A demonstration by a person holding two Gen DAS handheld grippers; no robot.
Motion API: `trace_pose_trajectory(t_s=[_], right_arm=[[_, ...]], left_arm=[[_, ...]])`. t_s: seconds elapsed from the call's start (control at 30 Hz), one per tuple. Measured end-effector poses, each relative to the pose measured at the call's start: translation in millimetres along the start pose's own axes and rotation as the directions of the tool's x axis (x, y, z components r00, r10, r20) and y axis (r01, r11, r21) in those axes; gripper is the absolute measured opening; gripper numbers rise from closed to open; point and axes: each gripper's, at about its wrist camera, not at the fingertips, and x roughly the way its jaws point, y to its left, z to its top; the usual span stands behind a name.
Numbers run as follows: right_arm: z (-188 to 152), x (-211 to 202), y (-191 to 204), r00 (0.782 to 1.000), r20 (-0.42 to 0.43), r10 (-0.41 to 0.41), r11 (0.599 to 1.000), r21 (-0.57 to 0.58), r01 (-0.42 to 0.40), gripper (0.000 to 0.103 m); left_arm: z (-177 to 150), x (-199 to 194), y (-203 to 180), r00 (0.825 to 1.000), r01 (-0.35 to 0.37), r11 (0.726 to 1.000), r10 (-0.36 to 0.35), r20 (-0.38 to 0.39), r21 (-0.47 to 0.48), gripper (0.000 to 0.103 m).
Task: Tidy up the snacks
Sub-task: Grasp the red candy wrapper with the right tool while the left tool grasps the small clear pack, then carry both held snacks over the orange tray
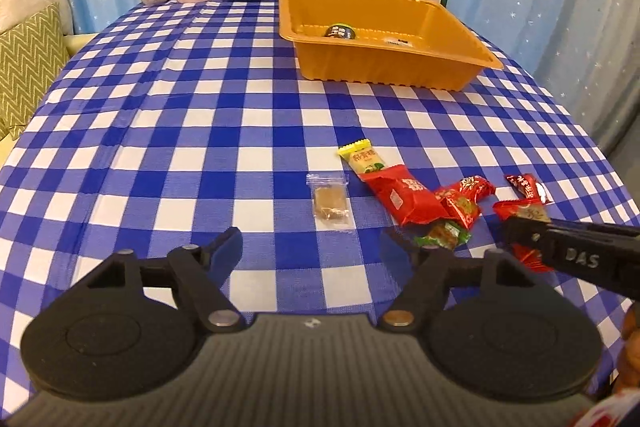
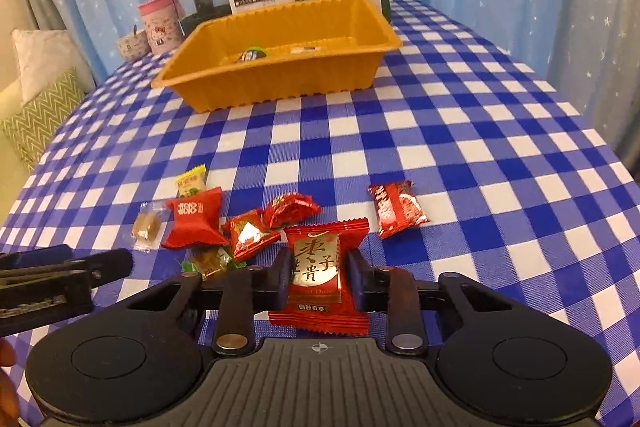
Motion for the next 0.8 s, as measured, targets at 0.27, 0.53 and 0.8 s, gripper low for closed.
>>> trace_pose_trajectory(t_s=[0.27, 0.53, 0.8], right_arm=[[2.1, -2.9, -6.3, 1.000, 0.022, 0.003, 1.000, 0.013, -0.003, 0.030], [1.0, 2.5, -8.5, 1.000, 0.010, 0.003, 1.000, 0.026, -0.003, 0.030], [2.2, 4.5, -7.9, 1.000, 0.007, 0.006, 1.000, 0.027, -0.007, 0.030]], left_arm=[[6.5, 23.4, -9.2, 1.000, -0.016, 0.998, 0.015, 0.010, 0.054, 0.043], [13.1, 40.9, -15.6, 1.000, -0.017, 0.997, 0.015, 0.021, 0.080, 0.036], [12.6, 41.8, -19.4, 1.000, -0.014, 0.995, 0.013, 0.014, 0.097, 0.019]])
